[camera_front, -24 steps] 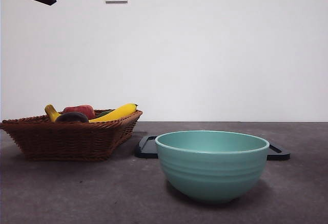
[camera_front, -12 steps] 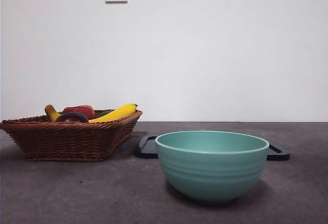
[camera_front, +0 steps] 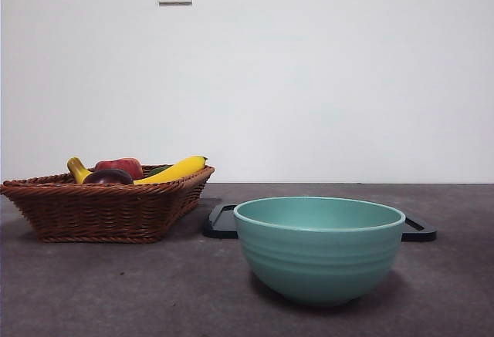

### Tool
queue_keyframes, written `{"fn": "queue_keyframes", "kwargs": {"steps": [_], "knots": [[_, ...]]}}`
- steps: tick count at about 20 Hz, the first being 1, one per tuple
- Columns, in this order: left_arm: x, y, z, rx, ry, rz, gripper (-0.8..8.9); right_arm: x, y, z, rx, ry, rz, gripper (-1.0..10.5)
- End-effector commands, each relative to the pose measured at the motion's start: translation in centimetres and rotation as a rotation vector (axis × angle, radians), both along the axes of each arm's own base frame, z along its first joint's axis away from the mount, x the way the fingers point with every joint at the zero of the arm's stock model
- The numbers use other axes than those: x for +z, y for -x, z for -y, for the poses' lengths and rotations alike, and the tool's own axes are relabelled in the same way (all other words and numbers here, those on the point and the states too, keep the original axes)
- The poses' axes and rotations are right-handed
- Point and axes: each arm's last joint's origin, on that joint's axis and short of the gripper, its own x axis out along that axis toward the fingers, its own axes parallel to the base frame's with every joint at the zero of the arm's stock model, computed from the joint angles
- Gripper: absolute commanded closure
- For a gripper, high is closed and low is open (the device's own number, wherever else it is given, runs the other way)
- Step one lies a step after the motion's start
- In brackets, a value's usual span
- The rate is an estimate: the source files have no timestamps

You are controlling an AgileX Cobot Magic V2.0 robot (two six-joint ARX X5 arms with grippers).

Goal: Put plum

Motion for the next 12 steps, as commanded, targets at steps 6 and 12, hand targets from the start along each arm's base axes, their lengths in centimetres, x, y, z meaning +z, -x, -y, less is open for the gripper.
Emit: {"fn": "queue_keyframes", "kwargs": {"steps": [6, 12], "knots": [[-4.5, -0.4, -0.1, 0.008, -0.002, -0.121, 8.04, 0.5, -0.1, -0.2, 0.013, -0.007, 0.023, 9.4], [-6.4, -0.6, -0.1, 0.009, 0.003, -0.201, 8.04, 0.5, -0.1, -0.2, 0.013, -0.007, 0.023, 9.4]]}}
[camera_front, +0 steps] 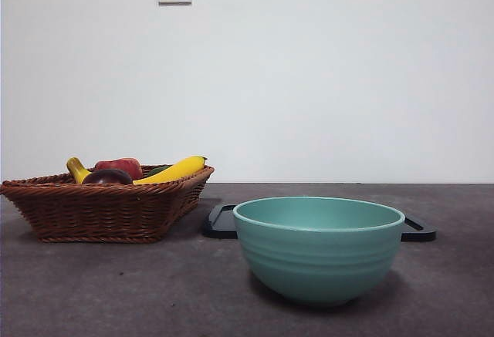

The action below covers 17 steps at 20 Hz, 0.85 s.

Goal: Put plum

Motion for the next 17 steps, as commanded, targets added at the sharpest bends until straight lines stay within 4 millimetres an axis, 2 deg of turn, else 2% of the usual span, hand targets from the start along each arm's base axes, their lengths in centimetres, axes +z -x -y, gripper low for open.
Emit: {"fn": "queue_keyframes", "kwargs": {"steps": [1, 4, 17], "knots": [[-1.15, -0.07, -0.04, 0.005, -0.005, -0.066, 8.04, 0.47, -0.1, -0.19, 0.013, -0.007, 0.024, 9.4], [-1.76, 0.02, -0.03, 0.005, -0.002, -0.13, 8.04, 0.47, -0.1, -0.19, 0.013, -0.007, 0.024, 9.4], [-1.73, 0.02, -0.03, 0.005, -0.001, -0.127, 8.04, 0.48, -0.09, -0.19, 0.013, -0.007, 0.024, 9.4]]}}
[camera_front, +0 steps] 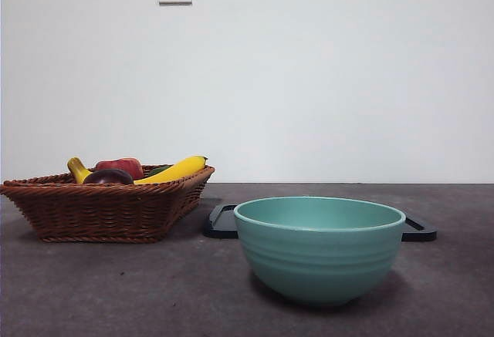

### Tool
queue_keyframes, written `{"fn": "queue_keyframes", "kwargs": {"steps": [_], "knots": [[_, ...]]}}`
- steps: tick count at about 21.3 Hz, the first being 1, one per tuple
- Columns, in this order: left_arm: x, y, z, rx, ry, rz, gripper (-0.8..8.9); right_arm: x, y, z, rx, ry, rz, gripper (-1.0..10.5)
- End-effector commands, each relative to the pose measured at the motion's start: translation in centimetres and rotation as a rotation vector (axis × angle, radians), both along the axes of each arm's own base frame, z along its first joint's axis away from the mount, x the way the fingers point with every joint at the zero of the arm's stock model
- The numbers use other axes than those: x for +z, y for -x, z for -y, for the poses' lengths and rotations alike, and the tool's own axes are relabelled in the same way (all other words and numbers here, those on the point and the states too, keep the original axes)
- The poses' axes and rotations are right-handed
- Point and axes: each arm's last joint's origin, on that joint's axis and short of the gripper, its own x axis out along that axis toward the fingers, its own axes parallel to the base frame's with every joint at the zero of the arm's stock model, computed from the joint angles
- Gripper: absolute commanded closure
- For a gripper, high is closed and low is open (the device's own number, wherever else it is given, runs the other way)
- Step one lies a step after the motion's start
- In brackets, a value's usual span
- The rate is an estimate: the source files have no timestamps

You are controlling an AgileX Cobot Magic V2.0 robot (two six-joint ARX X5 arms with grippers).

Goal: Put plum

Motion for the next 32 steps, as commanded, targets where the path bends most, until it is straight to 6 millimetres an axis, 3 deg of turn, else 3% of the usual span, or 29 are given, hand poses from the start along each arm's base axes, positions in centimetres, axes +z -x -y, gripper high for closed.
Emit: {"fn": "queue_keyframes", "kwargs": {"steps": [1, 11, 13, 16, 18, 23, 32], "knots": [[-0.8, -0.1, 0.0, 0.004, -0.007, -0.026, 8.04, 0.5, -0.1, -0.2, 0.013, -0.007, 0.024, 9.4], [-0.8, -0.1, 0.0, 0.004, -0.007, -0.026, 8.04, 0.7, -0.1, 0.4, 0.01, 0.01, 0.08, 9.4], [-0.8, -0.1, 0.0, 0.004, -0.007, -0.026, 8.04, 1.6, -0.4, 1.6, -0.068, 0.02, 0.213, 9.4], [-0.8, -0.1, 0.0, 0.004, -0.007, -0.026, 8.04, 3.2, 0.1, 4.9, -0.263, -0.045, 0.473, 9.4], [-0.8, -0.1, 0.0, 0.004, -0.007, -0.026, 8.04, 2.8, 0.7, 7.0, -0.418, -0.038, 0.603, 9.4], [-0.8, -0.1, 0.0, 0.004, -0.007, -0.026, 8.04, -2.3, 2.4, 9.9, -0.659, 0.029, 0.827, 9.4], [-0.8, -0.1, 0.0, 0.004, -0.007, -0.026, 8.04, -10.2, 3.3, 10.3, -0.697, 0.03, 1.014, 9.4]]}}
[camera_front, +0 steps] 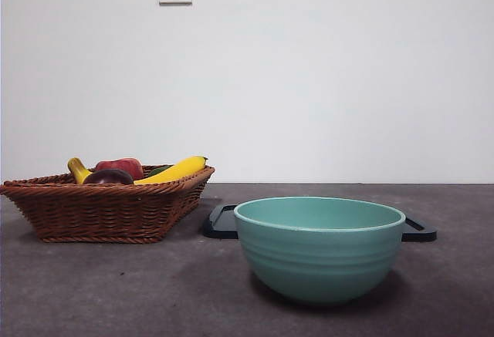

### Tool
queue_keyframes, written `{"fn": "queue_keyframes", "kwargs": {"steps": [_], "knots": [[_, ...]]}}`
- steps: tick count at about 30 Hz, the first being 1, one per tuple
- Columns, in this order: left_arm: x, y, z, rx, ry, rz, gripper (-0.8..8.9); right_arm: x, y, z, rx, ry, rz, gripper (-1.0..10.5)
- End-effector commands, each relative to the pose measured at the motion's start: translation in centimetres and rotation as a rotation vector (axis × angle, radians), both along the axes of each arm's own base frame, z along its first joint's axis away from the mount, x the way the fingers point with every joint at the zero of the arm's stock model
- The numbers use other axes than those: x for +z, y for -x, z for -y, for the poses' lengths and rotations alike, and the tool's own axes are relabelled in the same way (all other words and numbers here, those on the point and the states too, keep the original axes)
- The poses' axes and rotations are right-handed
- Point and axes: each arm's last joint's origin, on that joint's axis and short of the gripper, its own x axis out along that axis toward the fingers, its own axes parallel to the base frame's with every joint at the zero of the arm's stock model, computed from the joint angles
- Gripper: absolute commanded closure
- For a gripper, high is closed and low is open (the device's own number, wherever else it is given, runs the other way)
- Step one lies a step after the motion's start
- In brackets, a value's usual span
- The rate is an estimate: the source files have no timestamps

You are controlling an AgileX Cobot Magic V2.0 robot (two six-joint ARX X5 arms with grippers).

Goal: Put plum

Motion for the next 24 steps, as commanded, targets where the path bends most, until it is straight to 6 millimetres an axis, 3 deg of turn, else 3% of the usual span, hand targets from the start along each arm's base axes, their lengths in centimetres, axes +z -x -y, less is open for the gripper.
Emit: {"fn": "queue_keyframes", "kwargs": {"steps": [1, 9, 24], "knots": [[-0.8, -0.1, 0.0, 0.004, -0.007, -0.026, 8.04, -1.8, 0.1, 0.1, -0.018, 0.014, 0.022, 9.4], [-0.8, -0.1, 0.0, 0.004, -0.007, -0.026, 8.04, -5.3, 0.1, 0.0, -0.064, -0.013, -0.003, 9.4], [-0.8, -0.1, 0.0, 0.004, -0.007, -0.025, 8.04, -7.3, 0.0, -0.3, -0.064, -0.015, -0.053, 9.4]]}}
